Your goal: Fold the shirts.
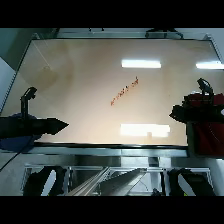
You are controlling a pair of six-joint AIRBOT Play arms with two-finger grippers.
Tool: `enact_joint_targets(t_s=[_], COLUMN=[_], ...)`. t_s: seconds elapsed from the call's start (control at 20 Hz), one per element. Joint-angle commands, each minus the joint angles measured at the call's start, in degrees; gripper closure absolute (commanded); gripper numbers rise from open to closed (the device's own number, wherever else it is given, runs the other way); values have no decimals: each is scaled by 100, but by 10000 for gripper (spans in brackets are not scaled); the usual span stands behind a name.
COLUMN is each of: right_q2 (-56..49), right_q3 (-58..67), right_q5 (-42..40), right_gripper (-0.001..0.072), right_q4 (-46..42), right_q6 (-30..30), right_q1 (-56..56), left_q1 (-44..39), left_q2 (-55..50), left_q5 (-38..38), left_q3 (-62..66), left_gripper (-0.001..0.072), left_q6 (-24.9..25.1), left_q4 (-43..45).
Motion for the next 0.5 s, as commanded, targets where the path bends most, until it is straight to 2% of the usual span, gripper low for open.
enact_joint_targets(t_s=[0.0, 0.15, 0.25, 0.4, 0.45], right_q2=[4, 4, 4, 4, 4], right_q3=[-2, -2, -2, -2, -2], right_q5=[4, 4, 4, 4, 4], right_gripper=[692, 693, 693, 693, 692], right_q4=[0, -2, 0, -2, -2], right_q6=[2, 4, 4, 2, 2], right_q1=[7, 7, 7, 7, 7], left_q1=[-2, 0, 17, 361, 479], left_q2=[4, 4, 2, -313, -527], left_q5=[55, 35, -188, -203, -153], left_q3=[-2, 0, 7, 599, 962], left_gripper=[690, 690, 690, 689, 688], left_q6=[0, 2, 2, -52, -236], left_q4=[9, 28, 393, 1869, 2420])
